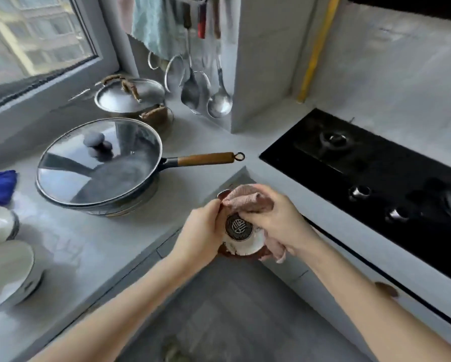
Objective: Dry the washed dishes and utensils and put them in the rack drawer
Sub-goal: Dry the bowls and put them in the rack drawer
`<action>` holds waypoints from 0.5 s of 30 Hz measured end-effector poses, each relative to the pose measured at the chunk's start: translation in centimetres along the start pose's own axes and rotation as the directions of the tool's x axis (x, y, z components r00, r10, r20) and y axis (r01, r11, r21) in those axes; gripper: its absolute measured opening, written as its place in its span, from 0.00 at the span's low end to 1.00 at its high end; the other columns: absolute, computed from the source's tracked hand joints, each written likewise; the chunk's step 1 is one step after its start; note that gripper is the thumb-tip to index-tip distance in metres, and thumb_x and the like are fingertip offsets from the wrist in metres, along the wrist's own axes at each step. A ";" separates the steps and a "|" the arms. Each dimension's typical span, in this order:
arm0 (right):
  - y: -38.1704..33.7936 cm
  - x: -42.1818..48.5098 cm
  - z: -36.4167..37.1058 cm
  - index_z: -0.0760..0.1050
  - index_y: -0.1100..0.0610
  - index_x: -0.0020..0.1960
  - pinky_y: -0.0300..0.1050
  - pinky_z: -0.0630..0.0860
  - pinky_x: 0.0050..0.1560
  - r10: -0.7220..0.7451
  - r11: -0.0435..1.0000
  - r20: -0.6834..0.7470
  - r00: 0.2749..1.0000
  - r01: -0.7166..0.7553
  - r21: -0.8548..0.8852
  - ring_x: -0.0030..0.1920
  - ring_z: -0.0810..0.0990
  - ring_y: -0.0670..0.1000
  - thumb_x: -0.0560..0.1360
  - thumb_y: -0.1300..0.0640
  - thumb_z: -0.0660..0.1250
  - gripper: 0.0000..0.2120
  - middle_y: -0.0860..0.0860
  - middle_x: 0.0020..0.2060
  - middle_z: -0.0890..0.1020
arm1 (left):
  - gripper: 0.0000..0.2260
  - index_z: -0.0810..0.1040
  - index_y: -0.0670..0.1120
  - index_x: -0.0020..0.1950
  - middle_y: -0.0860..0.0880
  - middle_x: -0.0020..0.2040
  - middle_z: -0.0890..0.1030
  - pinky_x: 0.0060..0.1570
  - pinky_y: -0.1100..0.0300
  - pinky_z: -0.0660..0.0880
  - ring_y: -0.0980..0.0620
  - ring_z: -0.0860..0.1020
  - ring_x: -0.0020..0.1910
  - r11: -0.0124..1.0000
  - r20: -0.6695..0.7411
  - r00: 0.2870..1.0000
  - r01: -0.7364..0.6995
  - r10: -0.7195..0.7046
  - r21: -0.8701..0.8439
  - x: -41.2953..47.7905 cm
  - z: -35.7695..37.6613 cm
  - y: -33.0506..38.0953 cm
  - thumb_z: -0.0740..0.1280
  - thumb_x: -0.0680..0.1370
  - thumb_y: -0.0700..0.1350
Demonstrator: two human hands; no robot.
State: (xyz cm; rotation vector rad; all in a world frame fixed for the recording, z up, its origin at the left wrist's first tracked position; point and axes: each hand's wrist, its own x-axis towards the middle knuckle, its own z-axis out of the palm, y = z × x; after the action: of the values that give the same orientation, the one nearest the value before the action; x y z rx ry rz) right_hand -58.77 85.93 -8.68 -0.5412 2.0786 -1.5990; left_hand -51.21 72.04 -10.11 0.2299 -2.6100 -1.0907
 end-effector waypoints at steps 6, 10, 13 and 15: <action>4.0 -7.2 -9.1 0.77 0.52 0.56 0.46 0.76 0.55 0.495 0.783 -0.161 0.854 -0.357 0.510 0.54 0.80 0.50 0.66 0.30 0.61 0.30 0.52 0.51 0.83 | 0.11 0.72 0.46 0.43 0.53 0.38 0.78 0.37 0.56 0.71 0.51 0.75 0.35 0.958 0.024 0.973 0.232 -0.232 -0.171 -2.1 12.0 8.3 0.55 0.82 0.47; 5.4 -10.2 -13.5 0.79 0.49 0.50 0.55 0.76 0.47 0.689 0.508 -0.195 0.698 -0.272 0.817 0.52 0.78 0.57 0.68 0.29 0.62 0.26 0.54 0.51 0.81 | 0.12 0.72 0.44 0.58 0.46 0.45 0.82 0.41 0.54 0.72 0.46 0.77 0.41 0.989 0.070 0.991 0.117 -0.111 -0.090 -2.5 17.0 12.1 0.52 0.82 0.46; 6.4 -11.7 -15.2 0.77 0.52 0.46 0.61 0.75 0.56 0.730 0.469 -0.352 0.586 -0.055 0.881 0.53 0.79 0.59 0.73 0.36 0.62 0.19 0.50 0.42 0.81 | 0.13 0.70 0.43 0.65 0.43 0.48 0.81 0.43 0.54 0.73 0.42 0.78 0.47 0.990 0.082 0.992 0.102 -0.094 -0.102 -1.1 19.8 15.2 0.53 0.82 0.43; 6.6 -12.5 -15.8 0.77 0.54 0.51 0.63 0.70 0.64 0.717 0.417 -0.411 0.563 0.127 0.900 0.54 0.80 0.64 0.75 0.38 0.61 0.20 0.51 0.45 0.84 | 0.16 0.67 0.41 0.68 0.41 0.50 0.81 0.41 0.55 0.68 0.40 0.77 0.49 0.984 0.102 0.989 0.120 -0.106 -0.135 0.0 21.9 17.3 0.52 0.82 0.43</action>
State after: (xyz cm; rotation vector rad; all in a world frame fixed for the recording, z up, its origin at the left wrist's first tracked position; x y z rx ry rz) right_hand -57.84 107.12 -10.15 1.1155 1.1957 -2.5281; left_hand -59.07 98.78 -12.31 0.3051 -2.6147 -1.3501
